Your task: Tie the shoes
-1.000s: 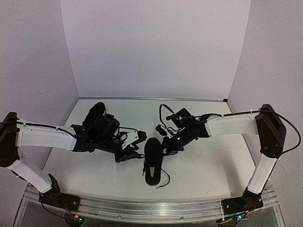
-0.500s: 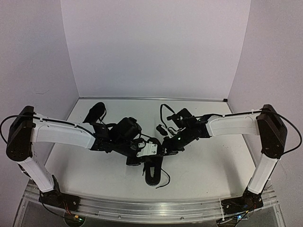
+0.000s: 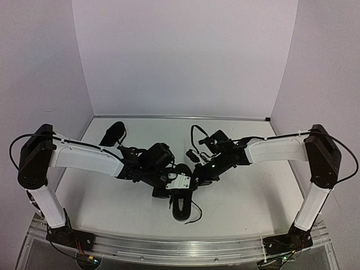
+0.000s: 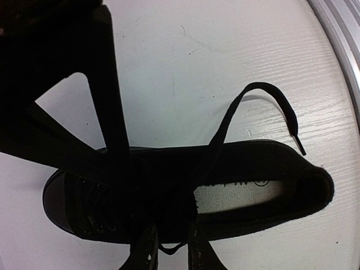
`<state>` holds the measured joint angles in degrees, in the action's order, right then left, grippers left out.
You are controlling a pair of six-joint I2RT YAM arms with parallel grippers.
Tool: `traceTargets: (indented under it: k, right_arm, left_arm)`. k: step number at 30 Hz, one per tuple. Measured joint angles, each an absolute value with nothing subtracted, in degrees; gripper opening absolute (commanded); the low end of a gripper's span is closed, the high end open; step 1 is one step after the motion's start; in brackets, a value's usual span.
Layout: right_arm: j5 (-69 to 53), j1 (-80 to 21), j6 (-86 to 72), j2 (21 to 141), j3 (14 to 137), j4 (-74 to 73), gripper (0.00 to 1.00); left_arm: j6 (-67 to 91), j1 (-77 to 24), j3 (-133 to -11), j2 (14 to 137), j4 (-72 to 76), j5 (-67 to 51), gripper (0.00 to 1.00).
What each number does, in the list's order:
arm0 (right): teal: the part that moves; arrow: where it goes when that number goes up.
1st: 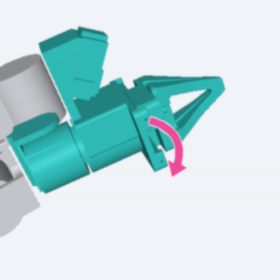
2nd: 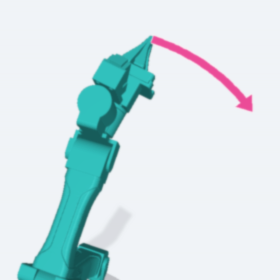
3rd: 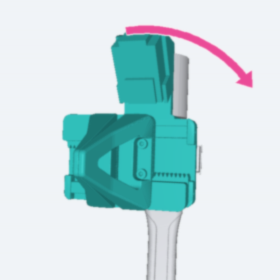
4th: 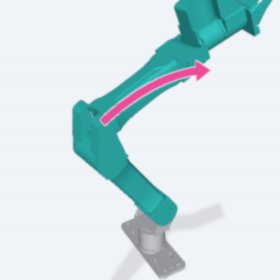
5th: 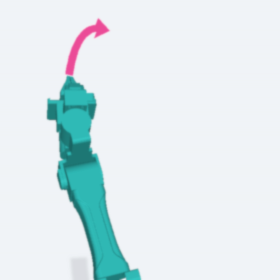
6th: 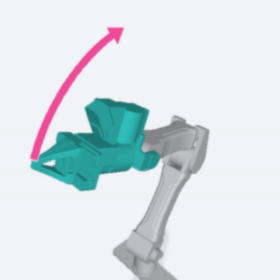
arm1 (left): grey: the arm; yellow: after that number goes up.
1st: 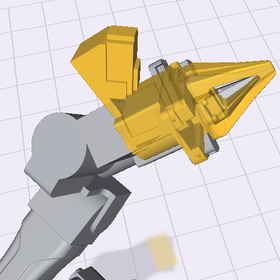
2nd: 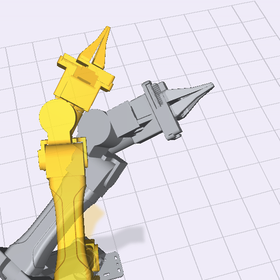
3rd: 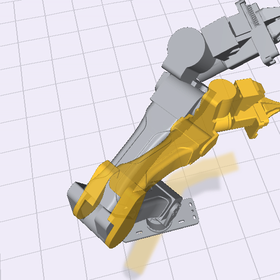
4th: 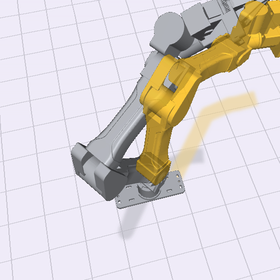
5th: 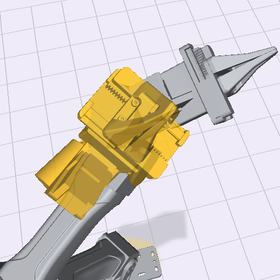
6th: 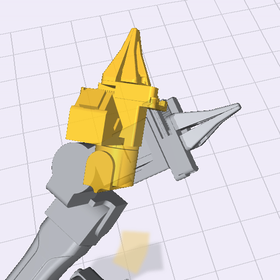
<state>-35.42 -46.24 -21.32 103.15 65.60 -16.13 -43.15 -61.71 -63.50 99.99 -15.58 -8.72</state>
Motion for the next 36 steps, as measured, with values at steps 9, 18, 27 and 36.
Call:
traceTargets:
  k: [9, 18, 27, 36]
  right_arm:
    - [-35.4, -46.2, -21.5, 103.2, 65.5, -15.9, 0.00]
    - [-35.5, -46.0, -21.8, 103.2, 65.5, -15.9, 0.00]
    - [-35.6, -46.0, -22.0, 103.2, 65.5, -15.8, 0.00]
    - [-35.6, -46.0, -22.2, 103.2, 65.5, -15.7, 0.00]
  left_arm:
    - [-43.7, -61.8, -65.0, 102.2, -16.1, -8.3, 0.19]
    - [-44.3, -62.5, -65.2, 102.6, -16.1, -8.0, 0.15]
    - [-44.9, -63.2, -65.2, 102.6, -16.1, -6.8, 0.09]
    - [-43.4, -63.3, -64.3, 102.2, -13.5, -4.8, 0.00]
